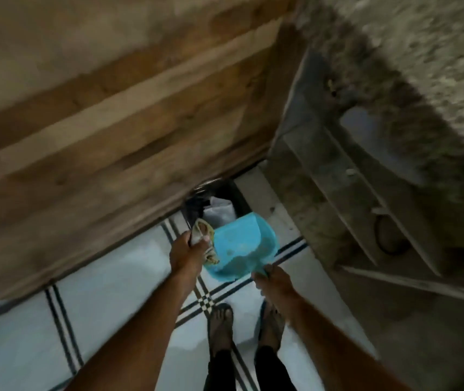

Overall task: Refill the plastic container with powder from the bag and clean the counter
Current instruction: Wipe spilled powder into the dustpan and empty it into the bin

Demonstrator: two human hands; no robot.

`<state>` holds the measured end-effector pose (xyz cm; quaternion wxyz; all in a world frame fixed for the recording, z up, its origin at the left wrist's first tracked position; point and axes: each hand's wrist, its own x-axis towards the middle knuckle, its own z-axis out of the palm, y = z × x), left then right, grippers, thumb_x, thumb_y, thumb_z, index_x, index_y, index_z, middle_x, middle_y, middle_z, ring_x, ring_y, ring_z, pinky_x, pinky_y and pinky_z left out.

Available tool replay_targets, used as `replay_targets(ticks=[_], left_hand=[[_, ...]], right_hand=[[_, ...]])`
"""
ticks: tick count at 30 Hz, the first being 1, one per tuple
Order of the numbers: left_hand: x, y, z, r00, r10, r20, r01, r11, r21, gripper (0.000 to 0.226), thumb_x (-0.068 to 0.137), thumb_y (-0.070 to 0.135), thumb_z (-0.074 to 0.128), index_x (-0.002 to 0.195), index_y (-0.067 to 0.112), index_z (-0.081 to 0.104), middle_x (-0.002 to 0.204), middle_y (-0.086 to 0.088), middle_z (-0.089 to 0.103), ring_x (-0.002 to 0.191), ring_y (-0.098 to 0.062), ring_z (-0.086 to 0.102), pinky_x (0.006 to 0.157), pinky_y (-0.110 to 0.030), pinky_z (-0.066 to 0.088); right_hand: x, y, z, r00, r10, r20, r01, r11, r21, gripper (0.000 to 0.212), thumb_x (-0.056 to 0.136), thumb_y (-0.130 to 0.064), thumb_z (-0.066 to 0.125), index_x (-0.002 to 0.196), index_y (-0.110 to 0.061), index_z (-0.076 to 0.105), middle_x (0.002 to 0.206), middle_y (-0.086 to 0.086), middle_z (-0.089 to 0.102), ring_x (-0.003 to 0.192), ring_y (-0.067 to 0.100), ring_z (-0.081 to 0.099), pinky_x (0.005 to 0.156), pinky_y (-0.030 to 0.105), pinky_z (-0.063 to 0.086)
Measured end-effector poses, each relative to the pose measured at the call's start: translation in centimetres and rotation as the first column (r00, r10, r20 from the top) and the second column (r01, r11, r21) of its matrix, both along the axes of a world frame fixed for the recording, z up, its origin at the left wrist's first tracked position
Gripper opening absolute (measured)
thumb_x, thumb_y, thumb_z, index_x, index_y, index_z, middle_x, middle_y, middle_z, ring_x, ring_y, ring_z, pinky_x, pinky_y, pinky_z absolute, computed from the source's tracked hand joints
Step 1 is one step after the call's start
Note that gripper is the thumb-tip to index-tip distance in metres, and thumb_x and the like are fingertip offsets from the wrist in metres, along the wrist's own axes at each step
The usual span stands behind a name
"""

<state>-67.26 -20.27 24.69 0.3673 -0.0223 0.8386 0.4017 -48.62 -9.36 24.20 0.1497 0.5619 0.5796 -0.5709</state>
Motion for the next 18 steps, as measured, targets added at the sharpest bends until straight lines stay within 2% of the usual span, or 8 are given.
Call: replay_targets(ticks=[3,6,7,9,13,18], left_hand=[[-1.3,-0.3,-8.0,0.997,0.076,0.002,-0.077,0.997,0.011,0.063,0.064,0.065,0.069,0.104,0.017,0.072,0.097,-0.009,0.077,0.093,-0.033,0.073,0.083,-0.053,0.06],[-1.1,0.4,-9.2,0.989,0.146,0.012,-0.146,0.989,0.006,0.046,0.073,0.052,0.071,0.103,0.016,0.071,0.093,-0.013,0.075,0.079,-0.033,0.07,0.065,-0.045,0.057],[-1.1,0.4,-9.8,0.983,0.181,0.03,-0.181,0.983,0.01,0.039,0.077,0.046,0.072,0.102,0.017,0.071,0.091,-0.015,0.074,0.074,-0.031,0.066,0.059,-0.04,0.052],[-1.1,0.4,-11.0,0.973,0.228,0.049,-0.229,0.973,0.017,0.033,0.078,0.043,0.071,0.101,0.02,0.069,0.092,-0.017,0.074,0.07,-0.028,0.063,0.057,-0.035,0.047],[-1.3,0.9,-12.3,0.971,0.235,0.032,-0.237,0.971,0.036,0.02,0.091,0.033,0.071,0.105,0.02,0.07,0.093,-0.009,0.075,0.069,-0.023,0.064,0.052,-0.024,0.045],[-1.8,1.9,-14.2,0.976,0.219,0.009,-0.219,0.973,0.075,0.023,0.093,0.031,0.069,0.109,0.015,0.071,0.088,-0.009,0.073,0.059,-0.016,0.056,0.049,-0.022,0.041]], right_hand=[[-5.4,1.9,-7.6,0.993,0.094,0.065,-0.098,0.994,0.054,0.035,0.091,-0.04,0.064,0.104,-0.008,0.071,0.105,0.016,0.073,0.104,0.036,0.07,0.088,0.04,0.055],[-8.1,1.9,-10.9,0.989,0.091,0.12,-0.102,0.991,0.092,0.032,0.093,-0.031,0.064,0.113,-0.007,0.069,0.115,0.016,0.071,0.118,0.037,0.066,0.092,0.035,0.052],[-8.1,1.7,-11.6,0.987,0.08,0.137,-0.095,0.989,0.113,0.034,0.095,-0.032,0.062,0.115,-0.005,0.069,0.119,0.016,0.071,0.118,0.036,0.065,0.093,0.035,0.051],[-7.5,0.8,-12.6,0.993,0.045,0.111,-0.062,0.986,0.155,0.037,0.098,-0.034,0.06,0.114,-0.002,0.069,0.118,0.017,0.072,0.113,0.036,0.066,0.091,0.036,0.051],[-6.8,-0.1,-14.4,0.999,0.036,0.012,-0.038,0.973,0.227,0.035,0.096,-0.03,0.065,0.12,-0.004,0.068,0.112,0.017,0.072,0.107,0.034,0.068,0.093,0.043,0.056],[-7.9,0.0,-16.9,0.996,0.059,-0.073,-0.038,0.965,0.26,0.033,0.098,-0.026,0.064,0.127,-0.011,0.066,0.111,0.014,0.07,0.105,0.033,0.066,0.093,0.048,0.056]])
